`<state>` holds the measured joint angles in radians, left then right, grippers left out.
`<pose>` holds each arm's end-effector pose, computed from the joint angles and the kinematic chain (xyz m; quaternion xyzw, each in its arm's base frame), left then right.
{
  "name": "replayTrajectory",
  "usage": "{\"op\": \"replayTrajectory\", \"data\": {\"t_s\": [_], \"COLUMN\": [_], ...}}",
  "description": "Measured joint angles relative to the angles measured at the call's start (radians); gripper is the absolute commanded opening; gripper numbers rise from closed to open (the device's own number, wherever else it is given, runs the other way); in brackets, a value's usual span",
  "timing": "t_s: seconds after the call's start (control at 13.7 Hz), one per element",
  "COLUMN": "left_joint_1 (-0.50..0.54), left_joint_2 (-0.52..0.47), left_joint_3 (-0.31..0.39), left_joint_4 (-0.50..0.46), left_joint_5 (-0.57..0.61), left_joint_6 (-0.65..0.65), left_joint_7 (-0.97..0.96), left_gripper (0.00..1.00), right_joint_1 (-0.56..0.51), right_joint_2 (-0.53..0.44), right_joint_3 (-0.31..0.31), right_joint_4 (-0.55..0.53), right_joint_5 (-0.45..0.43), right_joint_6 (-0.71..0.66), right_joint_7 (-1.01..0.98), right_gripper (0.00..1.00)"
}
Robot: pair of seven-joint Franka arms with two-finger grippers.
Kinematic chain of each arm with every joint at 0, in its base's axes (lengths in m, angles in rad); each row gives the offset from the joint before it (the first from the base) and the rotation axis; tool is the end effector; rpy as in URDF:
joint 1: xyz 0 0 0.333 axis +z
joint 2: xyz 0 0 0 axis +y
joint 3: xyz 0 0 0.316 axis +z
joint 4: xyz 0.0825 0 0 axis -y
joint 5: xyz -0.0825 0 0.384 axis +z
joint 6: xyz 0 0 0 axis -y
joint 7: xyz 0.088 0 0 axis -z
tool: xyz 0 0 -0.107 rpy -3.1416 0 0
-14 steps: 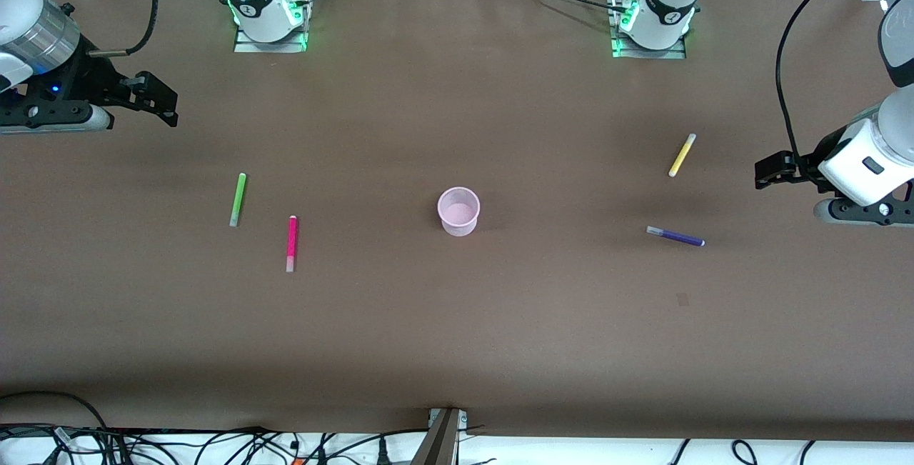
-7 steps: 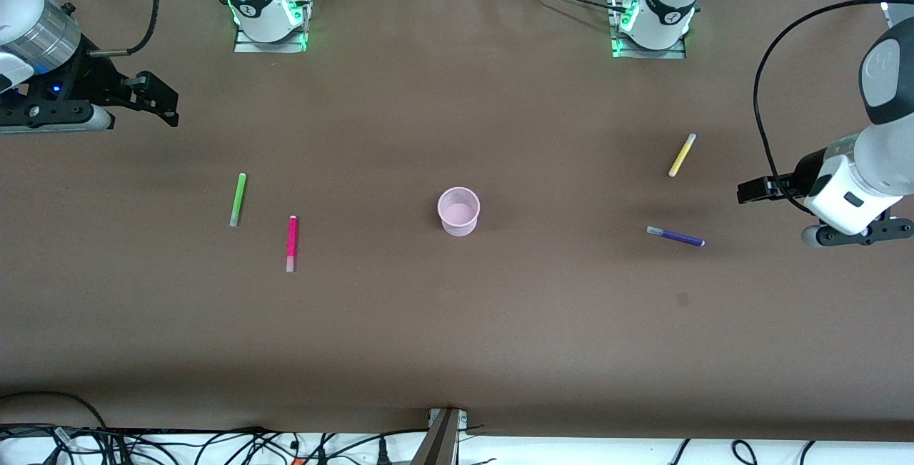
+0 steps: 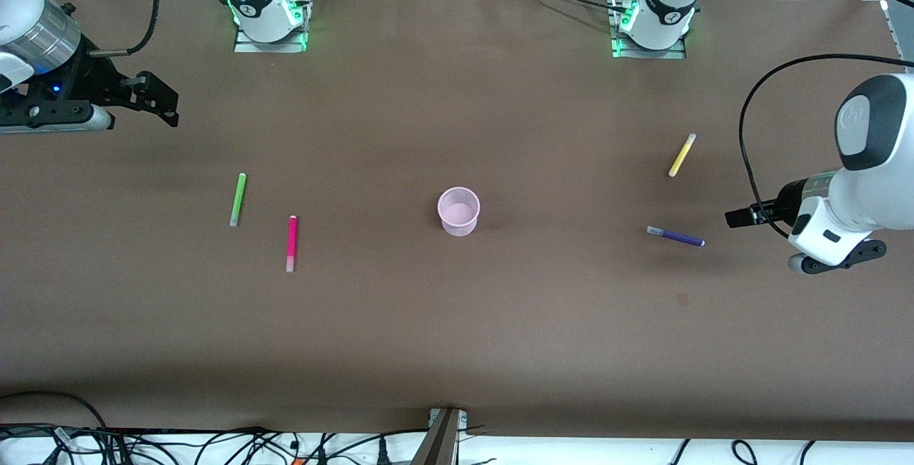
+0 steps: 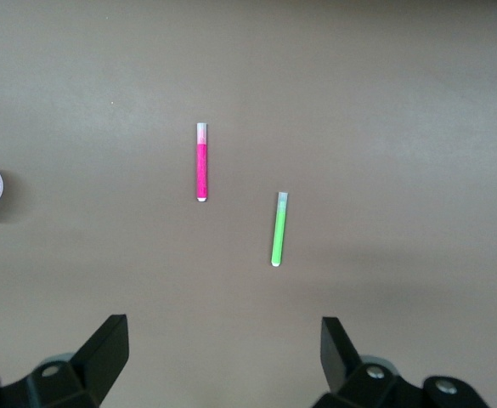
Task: Organize pens into pink holder with both arms
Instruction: 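Move the left gripper down over the blue marker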
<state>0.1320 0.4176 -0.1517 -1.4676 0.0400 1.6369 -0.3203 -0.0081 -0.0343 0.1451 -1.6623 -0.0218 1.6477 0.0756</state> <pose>0.6530 0.0052 0.4252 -0.9815 -0.1475 0.1217 0.0091 0.5449 0.0742 0.6066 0.9994 0.0314 0.0110 0.0123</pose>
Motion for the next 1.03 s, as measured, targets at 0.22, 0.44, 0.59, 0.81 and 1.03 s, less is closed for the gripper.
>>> {"op": "replayTrajectory", "data": {"t_s": [0.22, 0.44, 0.59, 0.81, 1.03], "left_joint_1": [-0.001, -0.002, -0.001, 0.007, 0.013], "left_joint_2": [0.001, 0.001, 0.004, 0.011, 0.010], "left_joint_3": [0.000, -0.001, 0.000, 0.001, 0.001], "left_joint_4": [-0.074, -0.113, -0.127, -0.171, -0.238], "left_joint_5": [0.000, 0.000, 0.000, 0.000, 0.000], "left_joint_6": [0.071, 0.099, 0.121, 0.211, 0.330], "left_joint_7": [-0.065, -0.120, -0.169, -0.309, -0.416], "left_gripper": [1.00, 1.00, 1.00, 1.00, 1.00], "right_joint_1": [0.000, 0.000, 0.000, 0.000, 0.001], "right_joint_2": [0.000, 0.003, 0.004, 0.005, 0.005], "right_joint_3": [0.001, 0.001, 0.001, 0.002, 0.007], "right_joint_4": [0.000, 0.000, 0.000, 0.000, 0.000], "right_joint_5": [0.000, 0.000, 0.000, 0.000, 0.000], "right_joint_6": [0.007, 0.019, 0.021, 0.022, 0.023], "right_joint_7": [0.000, 0.000, 0.000, 0.000, 0.000], "right_gripper": [1.00, 1.00, 1.00, 1.00, 1.00]}}
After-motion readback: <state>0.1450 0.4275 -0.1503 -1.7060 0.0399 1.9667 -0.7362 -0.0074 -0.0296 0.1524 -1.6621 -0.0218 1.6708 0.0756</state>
